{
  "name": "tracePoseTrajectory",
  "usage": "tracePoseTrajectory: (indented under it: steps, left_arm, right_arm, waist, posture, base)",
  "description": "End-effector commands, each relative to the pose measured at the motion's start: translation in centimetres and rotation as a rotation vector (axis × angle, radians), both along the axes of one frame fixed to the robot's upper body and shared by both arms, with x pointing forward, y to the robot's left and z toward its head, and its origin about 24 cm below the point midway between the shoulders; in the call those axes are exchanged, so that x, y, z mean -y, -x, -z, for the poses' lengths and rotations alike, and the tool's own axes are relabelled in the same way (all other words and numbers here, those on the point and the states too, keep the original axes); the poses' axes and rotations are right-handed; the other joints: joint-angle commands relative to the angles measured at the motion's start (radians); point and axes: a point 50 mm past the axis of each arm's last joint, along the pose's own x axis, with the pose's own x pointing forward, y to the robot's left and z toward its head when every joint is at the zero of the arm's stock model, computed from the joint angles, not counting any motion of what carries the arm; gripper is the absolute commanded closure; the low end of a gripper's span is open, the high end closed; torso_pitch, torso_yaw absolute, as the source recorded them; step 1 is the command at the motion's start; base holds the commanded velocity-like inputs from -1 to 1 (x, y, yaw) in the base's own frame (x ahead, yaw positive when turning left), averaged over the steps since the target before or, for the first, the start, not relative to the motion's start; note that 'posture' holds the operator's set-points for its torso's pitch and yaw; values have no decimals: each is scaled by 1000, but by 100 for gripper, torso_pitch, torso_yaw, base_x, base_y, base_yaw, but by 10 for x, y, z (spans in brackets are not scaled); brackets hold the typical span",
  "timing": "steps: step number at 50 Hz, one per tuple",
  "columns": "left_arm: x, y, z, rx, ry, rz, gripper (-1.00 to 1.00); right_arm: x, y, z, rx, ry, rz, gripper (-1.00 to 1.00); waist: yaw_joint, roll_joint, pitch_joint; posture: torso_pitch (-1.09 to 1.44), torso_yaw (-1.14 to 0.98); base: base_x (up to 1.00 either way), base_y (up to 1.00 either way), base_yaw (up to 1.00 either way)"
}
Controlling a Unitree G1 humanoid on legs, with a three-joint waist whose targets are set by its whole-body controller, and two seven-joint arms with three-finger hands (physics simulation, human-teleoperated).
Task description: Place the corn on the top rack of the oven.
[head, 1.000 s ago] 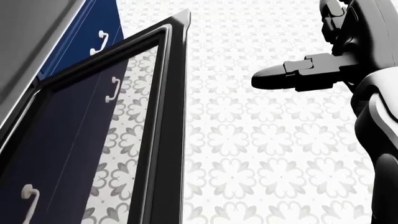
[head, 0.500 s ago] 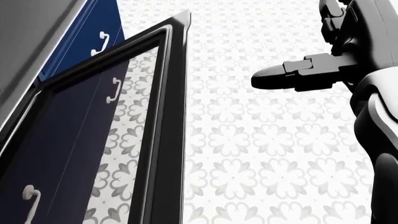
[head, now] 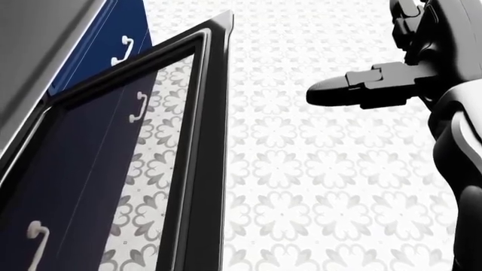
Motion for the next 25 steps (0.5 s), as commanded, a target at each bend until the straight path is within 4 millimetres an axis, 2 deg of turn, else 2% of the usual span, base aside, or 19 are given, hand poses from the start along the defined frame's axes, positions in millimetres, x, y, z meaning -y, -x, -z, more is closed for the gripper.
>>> tracePoseTrajectory:
  steps: [1, 3, 4, 6, 18, 25]
  left_arm:
    - [9, 3, -28, 98, 54, 47, -100]
    - [17, 1, -34, 103, 85, 83, -100]
    - [31, -3, -39, 129, 301, 209, -100]
    - [34, -4, -41, 150, 376, 248, -100]
    - [46, -4, -50, 199, 587, 375, -100]
    - [48, -6, -49, 301, 826, 435, -100]
  right_arm:
    - [0, 6, -17, 90, 7, 1, -100]
    - [0, 6, -18, 92, 6, 3, -100]
    - [-2, 1, -39, 101, 26, 6, -100]
    - [-4, -3, -47, 102, 36, 6, -100]
    - [-2, -24, -68, 78, 83, 21, -100]
    - [-1, -42, -79, 57, 120, 24, -100]
  waist:
    - [-2, 7, -26]
    - [0, 7, -24]
    - [1, 6, -24]
    - [1, 7, -22]
    - [4, 5, -17]
    - [5, 4, -14]
  posture:
    - [0, 0]
    - [0, 0]
    - [0, 0]
    - [0, 0]
    - [0, 0]
    - [0, 0]
  base:
    - [0, 0, 0]
    - [0, 0, 0]
    - [0, 0, 0]
    - [0, 0, 0]
    - [0, 0, 0]
    - [0, 0, 0]
